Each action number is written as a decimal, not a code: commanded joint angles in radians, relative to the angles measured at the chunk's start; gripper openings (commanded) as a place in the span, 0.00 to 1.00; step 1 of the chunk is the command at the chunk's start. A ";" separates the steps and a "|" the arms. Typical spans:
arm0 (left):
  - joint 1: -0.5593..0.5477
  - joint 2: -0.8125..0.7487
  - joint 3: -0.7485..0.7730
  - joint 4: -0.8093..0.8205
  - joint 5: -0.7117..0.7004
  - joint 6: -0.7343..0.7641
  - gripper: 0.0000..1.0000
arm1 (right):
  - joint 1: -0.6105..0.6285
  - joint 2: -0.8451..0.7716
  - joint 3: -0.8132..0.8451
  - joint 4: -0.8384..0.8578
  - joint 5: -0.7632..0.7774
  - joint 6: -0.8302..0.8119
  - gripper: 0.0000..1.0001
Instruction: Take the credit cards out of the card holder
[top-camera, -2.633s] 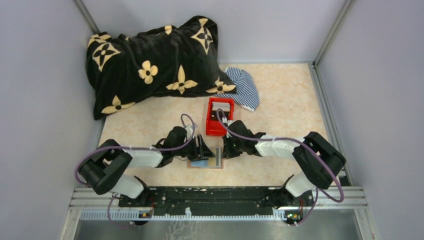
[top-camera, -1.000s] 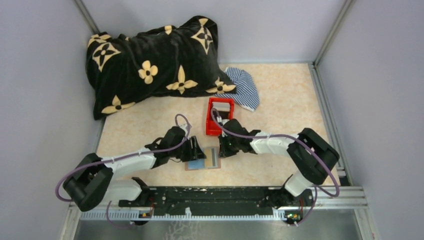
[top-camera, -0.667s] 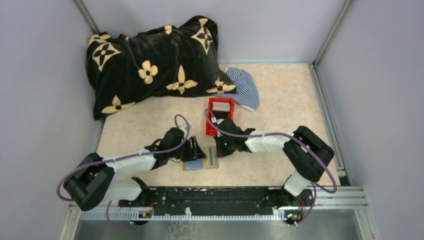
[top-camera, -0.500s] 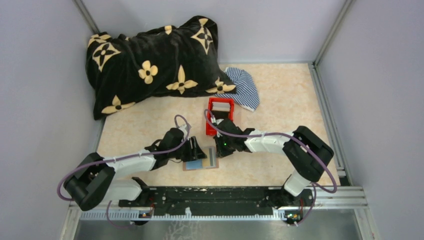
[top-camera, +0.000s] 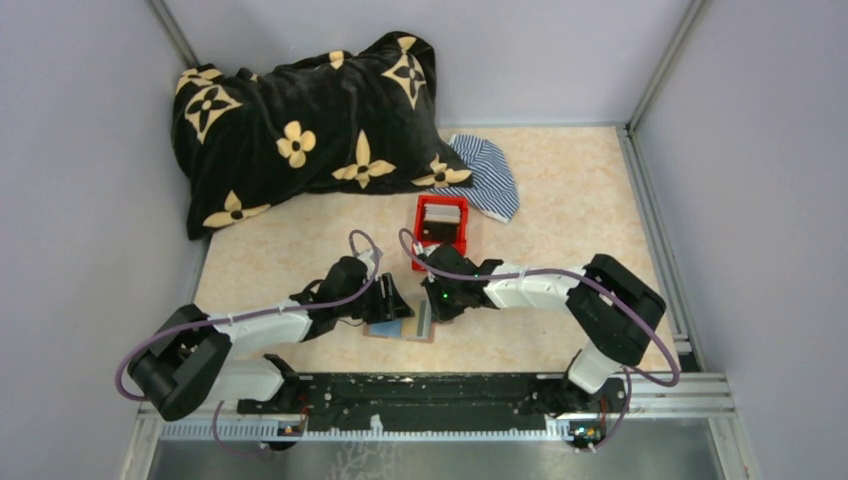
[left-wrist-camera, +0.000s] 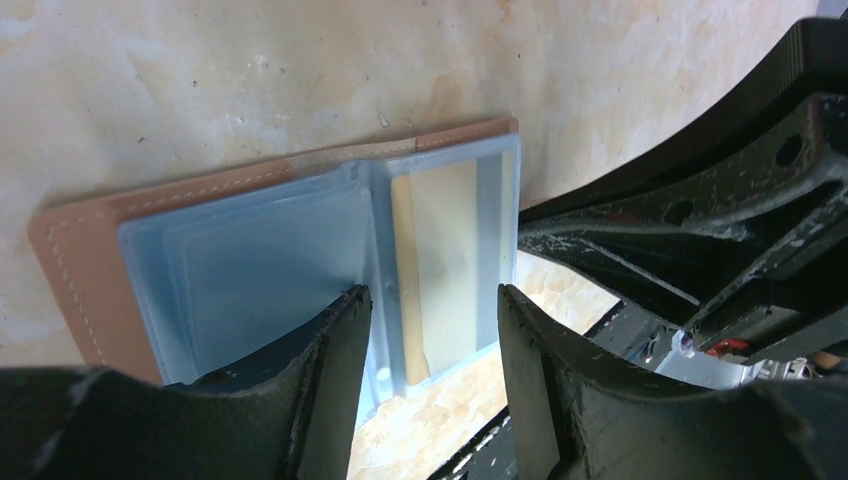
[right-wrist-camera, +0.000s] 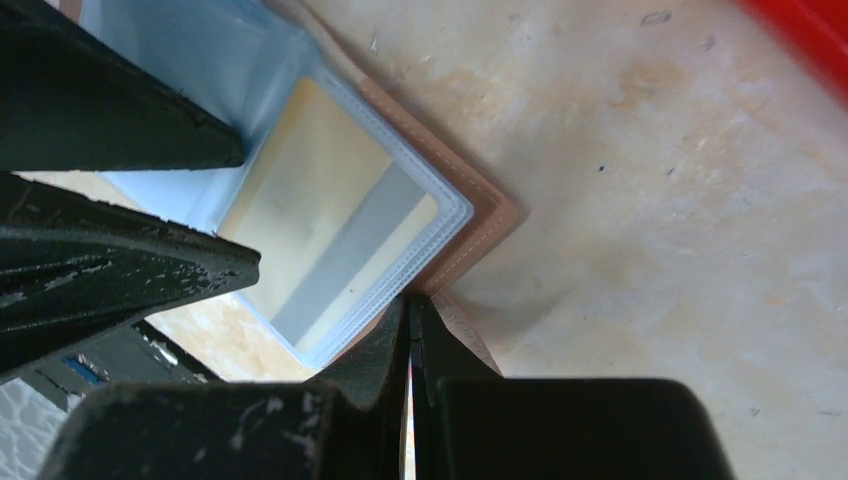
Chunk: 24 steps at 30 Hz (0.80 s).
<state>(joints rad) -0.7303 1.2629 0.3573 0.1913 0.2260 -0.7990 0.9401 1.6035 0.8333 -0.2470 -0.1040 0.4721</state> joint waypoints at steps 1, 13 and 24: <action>0.000 0.042 -0.041 -0.097 -0.017 0.027 0.57 | 0.039 -0.046 0.056 0.014 -0.056 0.009 0.00; 0.000 0.059 -0.043 -0.069 -0.002 0.031 0.57 | 0.043 -0.084 0.137 -0.055 -0.003 -0.015 0.00; 0.000 -0.052 -0.064 -0.092 -0.007 0.027 0.58 | 0.044 -0.022 0.159 -0.015 -0.029 -0.027 0.00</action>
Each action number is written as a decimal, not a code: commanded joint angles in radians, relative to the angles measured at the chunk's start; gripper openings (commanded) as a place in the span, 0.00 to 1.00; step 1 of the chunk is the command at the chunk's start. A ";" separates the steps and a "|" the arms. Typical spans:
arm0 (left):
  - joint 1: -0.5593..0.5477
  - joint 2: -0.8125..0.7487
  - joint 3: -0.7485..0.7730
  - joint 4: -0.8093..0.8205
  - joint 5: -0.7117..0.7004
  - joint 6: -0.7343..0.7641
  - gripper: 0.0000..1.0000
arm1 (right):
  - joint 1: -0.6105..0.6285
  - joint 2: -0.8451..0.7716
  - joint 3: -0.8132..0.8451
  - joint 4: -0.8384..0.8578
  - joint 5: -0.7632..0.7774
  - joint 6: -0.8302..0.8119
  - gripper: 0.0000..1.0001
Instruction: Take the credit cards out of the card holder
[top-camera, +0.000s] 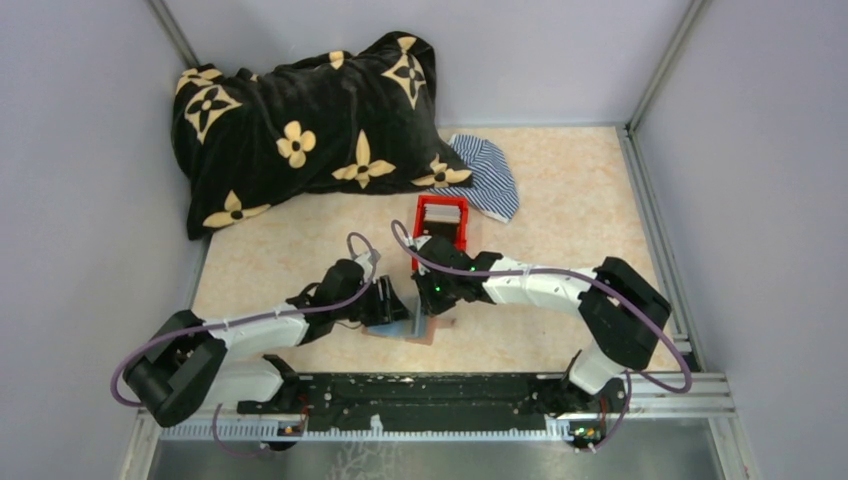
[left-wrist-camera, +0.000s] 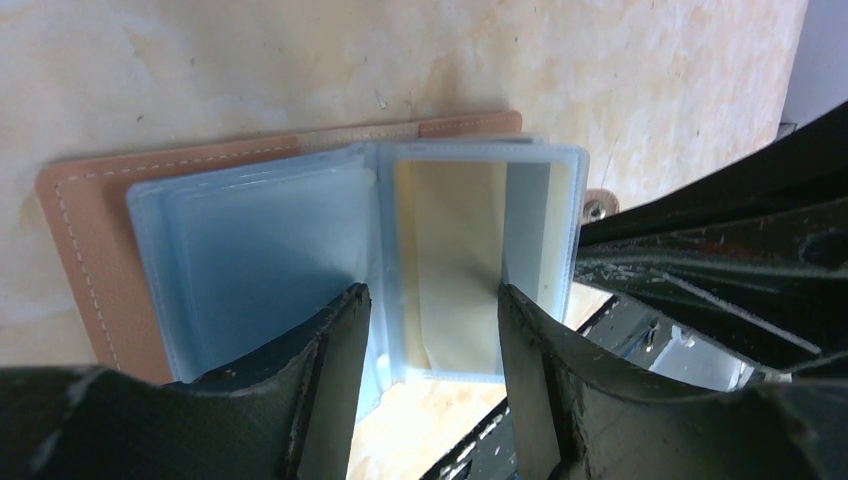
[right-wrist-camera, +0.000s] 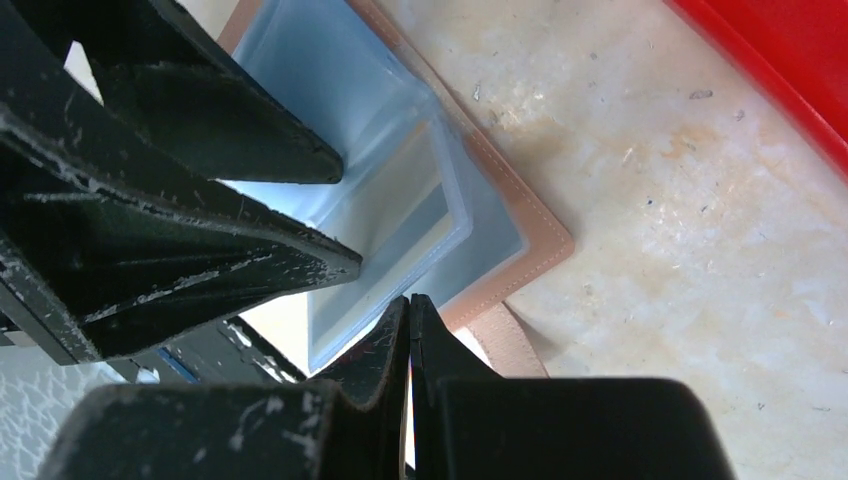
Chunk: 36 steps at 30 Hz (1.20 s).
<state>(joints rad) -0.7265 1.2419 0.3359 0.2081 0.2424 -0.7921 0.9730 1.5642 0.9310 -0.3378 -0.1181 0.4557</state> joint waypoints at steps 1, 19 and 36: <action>-0.004 -0.051 -0.044 -0.112 -0.022 0.021 0.58 | 0.011 0.024 0.066 0.080 -0.015 -0.011 0.00; -0.004 -0.324 0.045 -0.316 -0.098 0.086 0.59 | 0.011 0.068 0.109 0.134 -0.074 -0.023 0.00; -0.004 -0.571 0.185 -0.431 -0.266 0.172 0.57 | 0.076 0.127 0.168 0.149 -0.102 -0.013 0.00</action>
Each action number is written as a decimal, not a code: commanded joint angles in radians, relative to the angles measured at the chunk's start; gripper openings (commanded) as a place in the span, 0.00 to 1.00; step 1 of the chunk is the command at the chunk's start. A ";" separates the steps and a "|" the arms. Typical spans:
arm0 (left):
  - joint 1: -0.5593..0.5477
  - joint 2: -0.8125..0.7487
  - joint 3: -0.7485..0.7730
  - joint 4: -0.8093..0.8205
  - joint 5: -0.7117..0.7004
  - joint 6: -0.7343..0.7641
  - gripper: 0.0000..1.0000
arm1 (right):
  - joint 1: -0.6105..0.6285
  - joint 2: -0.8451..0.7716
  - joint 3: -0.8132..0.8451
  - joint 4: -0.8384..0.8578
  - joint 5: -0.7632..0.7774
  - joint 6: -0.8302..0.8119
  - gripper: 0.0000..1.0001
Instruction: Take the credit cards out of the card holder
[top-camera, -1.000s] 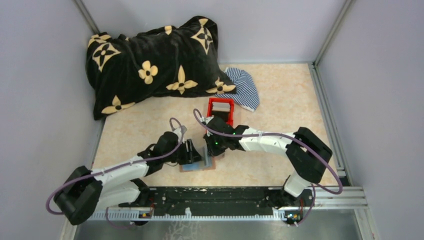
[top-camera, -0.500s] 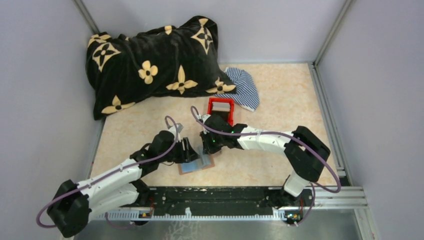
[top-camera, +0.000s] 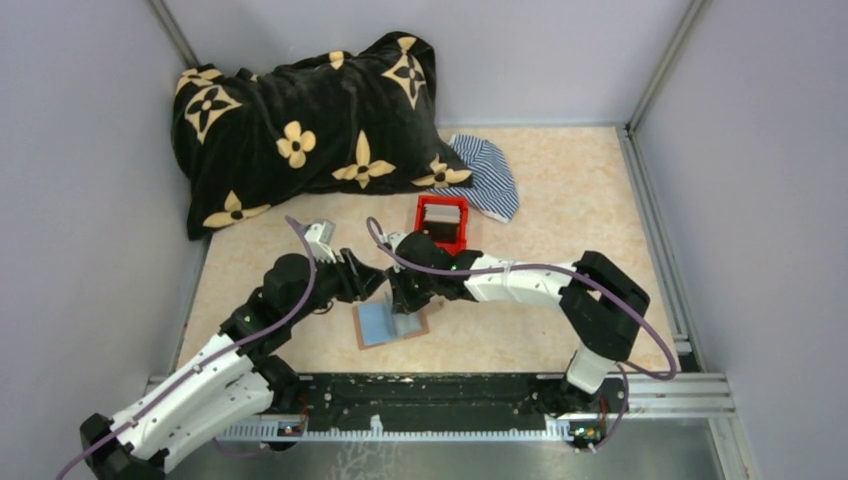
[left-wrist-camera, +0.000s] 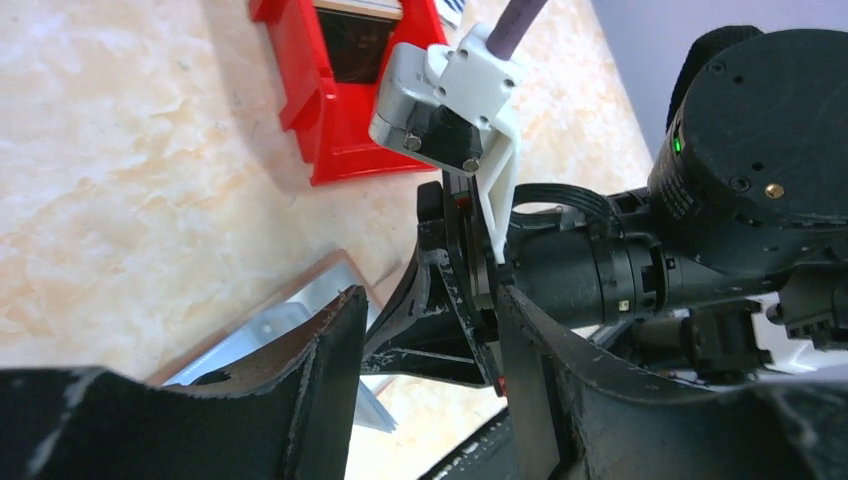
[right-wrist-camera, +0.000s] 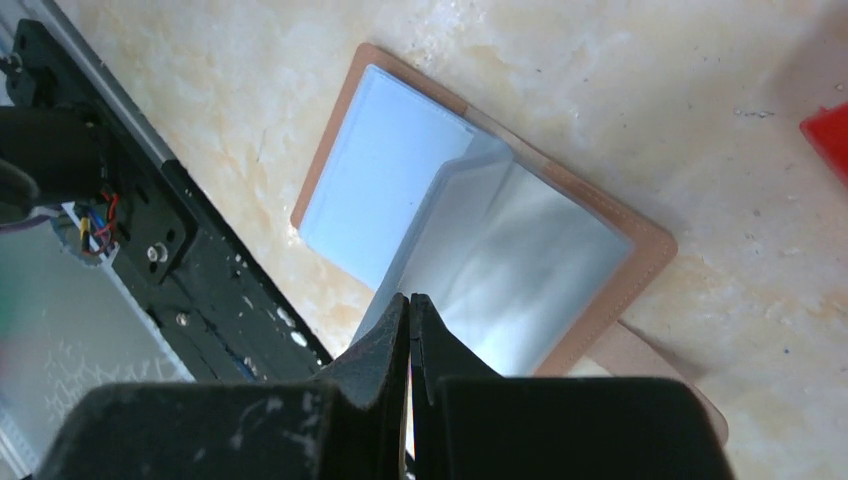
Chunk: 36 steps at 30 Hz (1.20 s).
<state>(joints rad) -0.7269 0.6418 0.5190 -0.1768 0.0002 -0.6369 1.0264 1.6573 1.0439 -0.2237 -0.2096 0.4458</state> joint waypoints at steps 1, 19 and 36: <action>-0.003 0.030 -0.006 -0.036 -0.021 0.012 0.57 | 0.027 0.037 0.056 0.038 -0.012 -0.001 0.00; -0.003 -0.044 0.014 -0.140 -0.186 -0.023 0.59 | 0.058 0.096 0.078 0.061 -0.003 0.008 0.00; 0.000 -0.128 -0.217 -0.148 -0.236 -0.351 0.58 | -0.051 -0.113 0.010 0.006 0.121 -0.012 0.00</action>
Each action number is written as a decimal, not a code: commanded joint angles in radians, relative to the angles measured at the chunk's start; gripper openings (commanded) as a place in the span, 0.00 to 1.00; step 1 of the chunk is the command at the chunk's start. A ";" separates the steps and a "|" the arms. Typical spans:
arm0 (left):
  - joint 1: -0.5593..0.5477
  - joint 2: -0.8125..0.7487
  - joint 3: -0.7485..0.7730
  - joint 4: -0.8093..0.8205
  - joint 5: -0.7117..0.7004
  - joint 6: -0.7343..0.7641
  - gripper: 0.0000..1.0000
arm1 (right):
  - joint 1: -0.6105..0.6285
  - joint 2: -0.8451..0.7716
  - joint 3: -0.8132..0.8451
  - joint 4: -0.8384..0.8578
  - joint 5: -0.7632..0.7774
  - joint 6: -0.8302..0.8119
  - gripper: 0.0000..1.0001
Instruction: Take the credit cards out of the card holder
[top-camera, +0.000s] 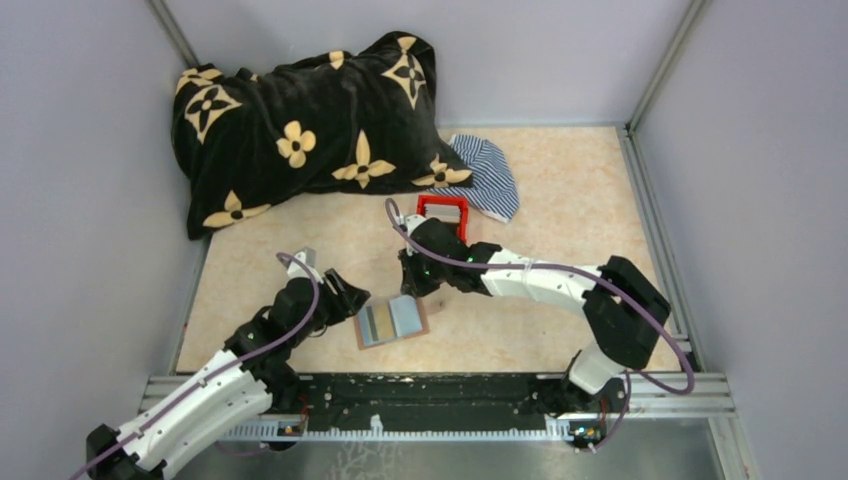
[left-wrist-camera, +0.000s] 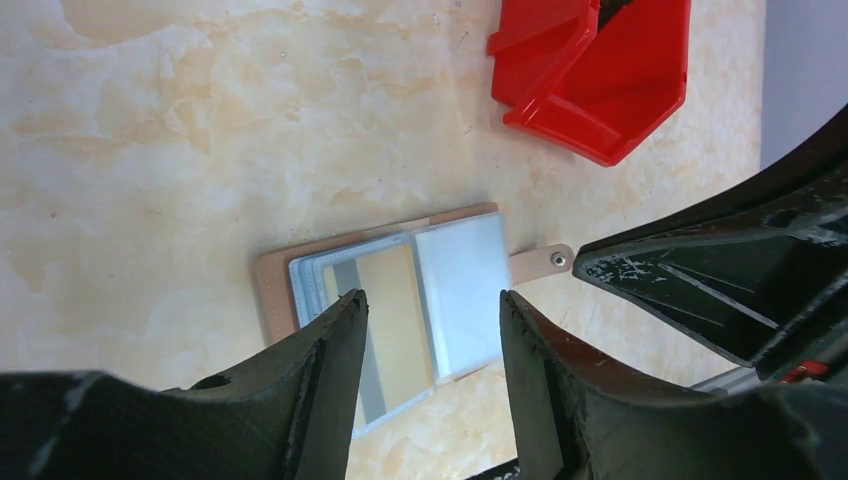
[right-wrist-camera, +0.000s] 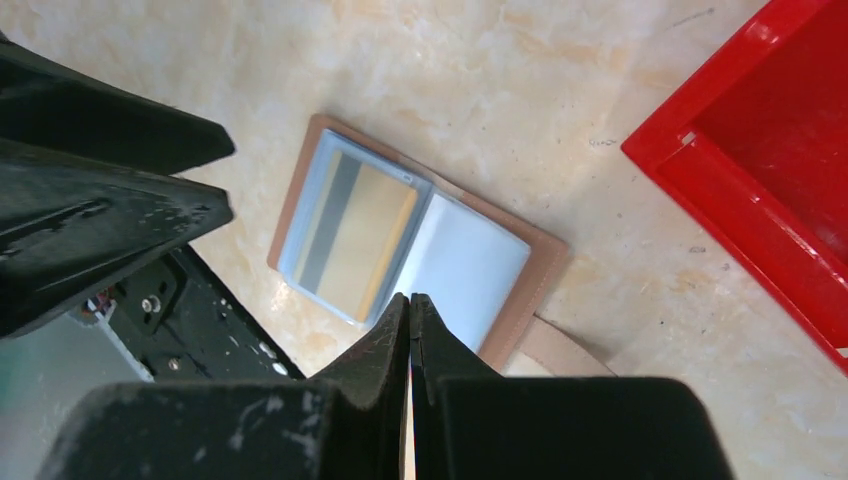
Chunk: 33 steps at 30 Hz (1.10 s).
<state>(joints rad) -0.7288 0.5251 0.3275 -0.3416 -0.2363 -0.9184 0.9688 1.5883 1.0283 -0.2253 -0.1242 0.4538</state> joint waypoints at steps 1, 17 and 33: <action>0.002 -0.005 -0.037 0.040 0.023 -0.071 0.57 | 0.007 -0.041 0.029 0.007 0.031 -0.022 0.00; 0.002 0.061 -0.155 0.094 0.119 -0.189 0.57 | 0.008 0.137 -0.052 0.221 -0.266 0.064 0.44; 0.003 0.223 -0.197 0.221 0.148 -0.206 0.56 | 0.008 0.247 -0.077 0.309 -0.395 0.091 0.47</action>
<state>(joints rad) -0.7284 0.7284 0.1642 -0.0937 -0.1024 -1.1080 0.9722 1.8130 0.9485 0.0162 -0.4835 0.5426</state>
